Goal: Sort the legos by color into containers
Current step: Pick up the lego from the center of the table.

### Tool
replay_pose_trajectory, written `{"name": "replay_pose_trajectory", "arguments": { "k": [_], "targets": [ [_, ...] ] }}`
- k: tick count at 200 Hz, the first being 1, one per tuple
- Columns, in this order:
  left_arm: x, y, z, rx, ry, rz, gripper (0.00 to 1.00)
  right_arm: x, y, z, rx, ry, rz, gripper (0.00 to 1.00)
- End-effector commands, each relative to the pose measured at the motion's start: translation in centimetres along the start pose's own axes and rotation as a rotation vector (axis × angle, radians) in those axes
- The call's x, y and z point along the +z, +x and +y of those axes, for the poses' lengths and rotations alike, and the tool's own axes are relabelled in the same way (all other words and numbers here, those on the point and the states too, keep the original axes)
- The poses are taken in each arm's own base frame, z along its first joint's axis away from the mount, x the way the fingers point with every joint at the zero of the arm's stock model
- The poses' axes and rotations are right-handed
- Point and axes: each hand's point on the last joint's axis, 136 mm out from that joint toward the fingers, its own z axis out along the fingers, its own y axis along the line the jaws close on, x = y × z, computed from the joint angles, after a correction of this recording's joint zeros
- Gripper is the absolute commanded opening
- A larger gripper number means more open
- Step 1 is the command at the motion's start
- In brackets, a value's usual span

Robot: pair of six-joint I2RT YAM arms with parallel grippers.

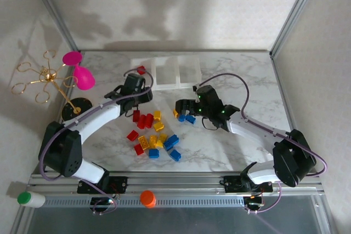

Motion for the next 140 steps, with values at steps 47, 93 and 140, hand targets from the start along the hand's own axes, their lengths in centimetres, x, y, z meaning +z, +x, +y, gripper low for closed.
{"name": "replay_pose_trajectory", "arguments": {
  "k": [47, 93, 140],
  "targets": [
    [0.0, 6.0, -0.5, 0.025, -0.008, 0.089, 0.61, 1.5, 4.5, 0.8, 0.048, -0.051, 0.065, 0.99],
    [1.0, 8.0, 0.1, 0.030, -0.042, 0.121, 0.58, 1.6, 5.1, 0.1, 0.053, -0.025, 0.077, 0.99],
    [1.8, 10.0, 0.6, 0.066, -0.081, 0.151, 0.51, 1.7, 5.6, -0.2, 0.057, -0.021, 0.084, 0.99]
  ]
}}
